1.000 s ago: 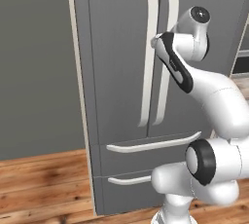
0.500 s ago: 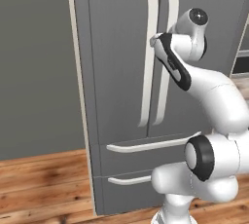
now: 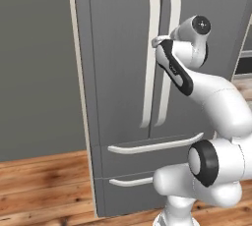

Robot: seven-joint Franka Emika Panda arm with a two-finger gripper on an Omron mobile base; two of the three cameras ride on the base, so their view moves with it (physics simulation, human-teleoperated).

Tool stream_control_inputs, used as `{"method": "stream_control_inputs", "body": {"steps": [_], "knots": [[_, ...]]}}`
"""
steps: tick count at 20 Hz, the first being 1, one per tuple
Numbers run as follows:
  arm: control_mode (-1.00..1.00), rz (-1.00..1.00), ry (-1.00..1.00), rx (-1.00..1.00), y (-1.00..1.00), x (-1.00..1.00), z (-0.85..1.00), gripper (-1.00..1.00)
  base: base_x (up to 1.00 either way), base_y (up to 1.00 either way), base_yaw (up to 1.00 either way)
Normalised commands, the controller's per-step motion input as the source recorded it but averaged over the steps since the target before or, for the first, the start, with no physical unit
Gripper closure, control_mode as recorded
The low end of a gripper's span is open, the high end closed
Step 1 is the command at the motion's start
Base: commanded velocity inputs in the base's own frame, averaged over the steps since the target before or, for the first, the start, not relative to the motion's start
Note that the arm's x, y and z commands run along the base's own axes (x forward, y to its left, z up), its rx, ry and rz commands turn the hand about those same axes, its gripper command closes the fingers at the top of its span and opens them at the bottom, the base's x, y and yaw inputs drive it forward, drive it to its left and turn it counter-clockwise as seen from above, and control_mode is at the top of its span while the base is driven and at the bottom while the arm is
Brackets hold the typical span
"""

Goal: There is a bowl on the dining counter. Grab a lemon wedge from the fridge and place it in the bowl. Then get the liquor bottle and glass cup from the cabinet and place them next to the bowl.

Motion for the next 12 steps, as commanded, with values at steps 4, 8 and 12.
{"method": "stream_control_inputs", "body": {"steps": [4,8,12], "knots": [[-1.00,-0.01,0.06,-0.01,0.03,-0.05,-0.06,1.00,0.00,0.00,0.00],[-1.00,-0.15,0.01,0.00,-0.26,-0.78,-0.07,1.00,0.00,0.00,0.00],[-1.00,-0.29,0.01,0.01,-0.52,-1.00,0.00,1.00,0.00,0.00,0.00]]}}
